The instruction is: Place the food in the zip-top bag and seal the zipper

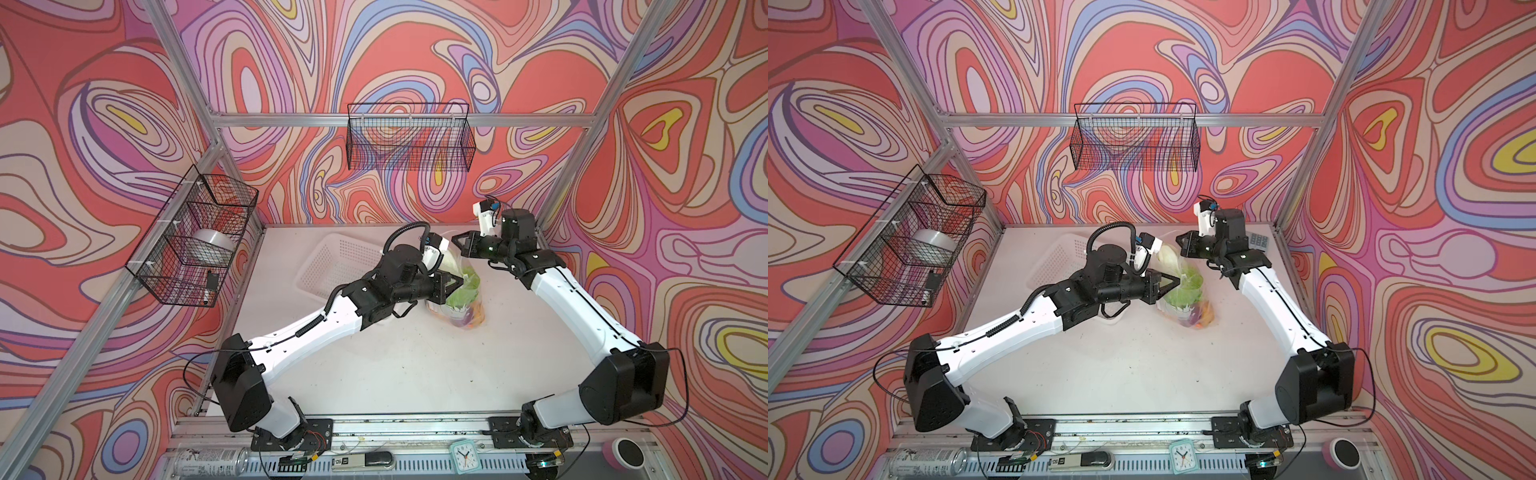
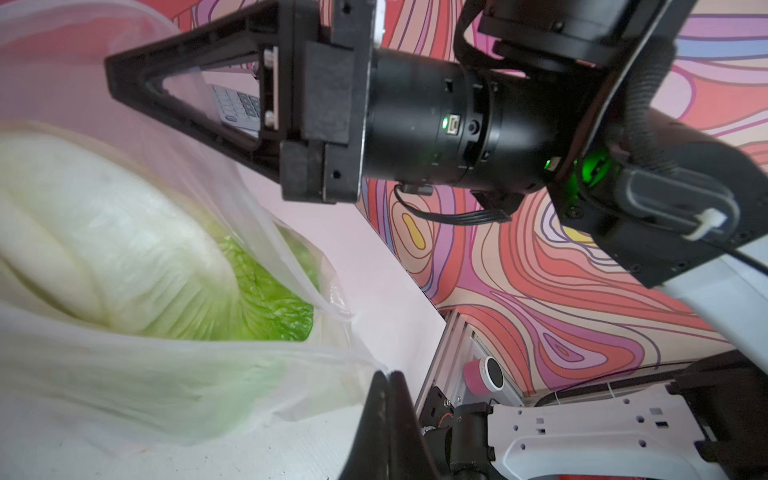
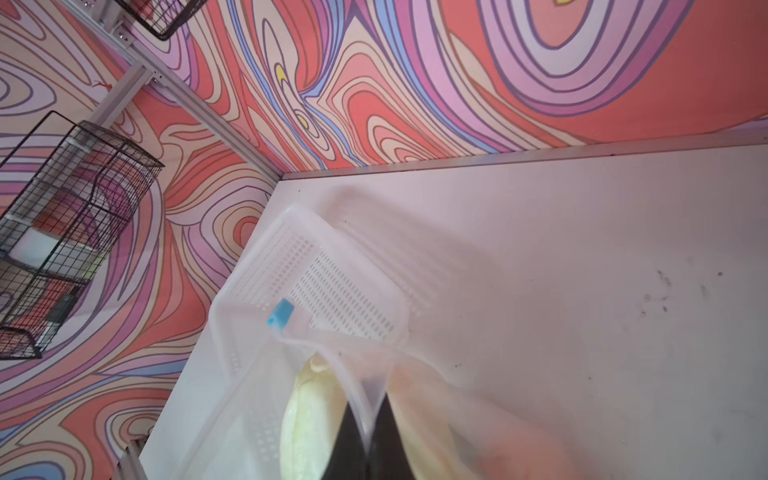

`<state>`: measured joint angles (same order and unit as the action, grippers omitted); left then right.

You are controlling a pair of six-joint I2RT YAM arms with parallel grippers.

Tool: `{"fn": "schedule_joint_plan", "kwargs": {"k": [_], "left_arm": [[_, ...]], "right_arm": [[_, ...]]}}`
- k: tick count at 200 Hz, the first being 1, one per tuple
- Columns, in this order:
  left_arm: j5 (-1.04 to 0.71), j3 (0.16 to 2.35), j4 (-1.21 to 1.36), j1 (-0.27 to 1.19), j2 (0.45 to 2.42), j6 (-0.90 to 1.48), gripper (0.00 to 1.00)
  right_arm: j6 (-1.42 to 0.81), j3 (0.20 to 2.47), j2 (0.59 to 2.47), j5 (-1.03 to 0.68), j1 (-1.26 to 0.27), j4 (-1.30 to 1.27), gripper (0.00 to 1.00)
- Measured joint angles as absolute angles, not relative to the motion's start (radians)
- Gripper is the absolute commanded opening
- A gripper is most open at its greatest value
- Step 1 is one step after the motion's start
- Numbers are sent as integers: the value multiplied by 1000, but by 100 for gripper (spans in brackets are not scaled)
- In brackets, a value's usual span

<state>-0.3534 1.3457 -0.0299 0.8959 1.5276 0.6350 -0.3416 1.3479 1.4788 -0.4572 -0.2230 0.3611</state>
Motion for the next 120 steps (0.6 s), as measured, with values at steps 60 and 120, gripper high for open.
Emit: {"fn": "schedule_joint_plan", "kwargs": {"k": [60, 120], "left_arm": [[-300, 1346, -25, 898, 1558, 617, 0], [-275, 1229, 26, 898, 1527, 579, 0]], "right_arm": [[-311, 1470, 1434, -422, -221, 533, 55], [-329, 1619, 1406, -438, -291, 691, 52]]}}
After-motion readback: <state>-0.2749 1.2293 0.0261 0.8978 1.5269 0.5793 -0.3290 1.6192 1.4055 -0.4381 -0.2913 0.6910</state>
